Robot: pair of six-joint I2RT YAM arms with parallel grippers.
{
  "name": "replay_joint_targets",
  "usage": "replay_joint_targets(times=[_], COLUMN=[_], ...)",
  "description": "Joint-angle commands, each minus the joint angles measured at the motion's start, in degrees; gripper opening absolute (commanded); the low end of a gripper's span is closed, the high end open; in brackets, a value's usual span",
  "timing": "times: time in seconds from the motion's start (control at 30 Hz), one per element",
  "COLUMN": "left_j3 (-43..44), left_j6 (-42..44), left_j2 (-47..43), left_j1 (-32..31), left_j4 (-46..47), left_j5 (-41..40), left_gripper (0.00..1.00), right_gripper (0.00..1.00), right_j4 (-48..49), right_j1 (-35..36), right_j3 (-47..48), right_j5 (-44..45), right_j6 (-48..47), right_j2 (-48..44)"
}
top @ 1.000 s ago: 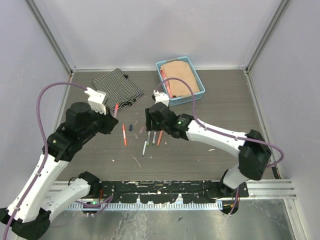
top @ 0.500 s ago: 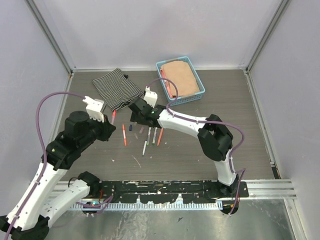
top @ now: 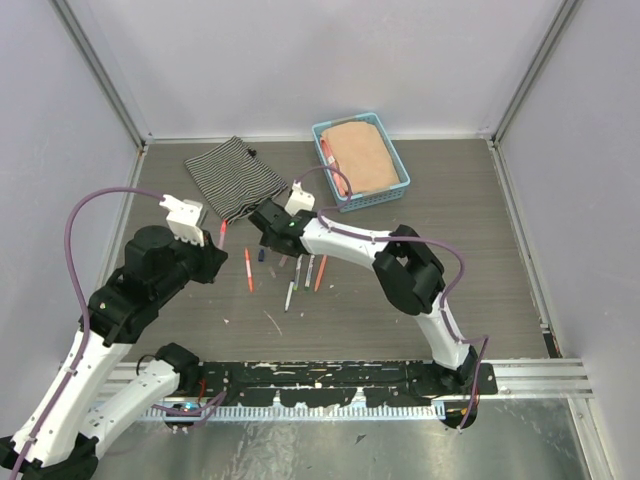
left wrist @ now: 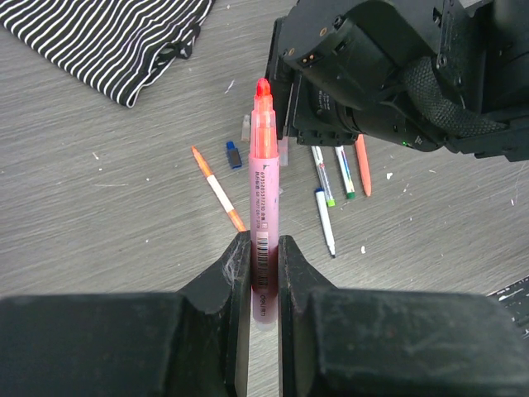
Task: Insert the pens into the pen caps
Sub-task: Pick up the pen cap from the center of the board.
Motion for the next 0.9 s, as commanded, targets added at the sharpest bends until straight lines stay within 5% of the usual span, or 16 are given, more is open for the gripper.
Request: replay_joint_targets(times=[0.0, 0.87], left_j3=[-0.7, -0.7], left_j6=[-0.2, -0.2], left_j2=[-0.6, 0.3], left_j1=[0.2, 0.2], left_j4=[1.1, 1.6], left_j5=[-0.8, -0.2], left_gripper=[0.0, 0.0], right_gripper=[0.58, 0.39], right_j4=[-2.0, -4.2], right_j1=[0.7, 2.3], right_j3=[1.8, 1.9], right_j5=[3.8, 5.2], right_j6=[3.1, 2.3], right_j2=[-0.4, 5.1])
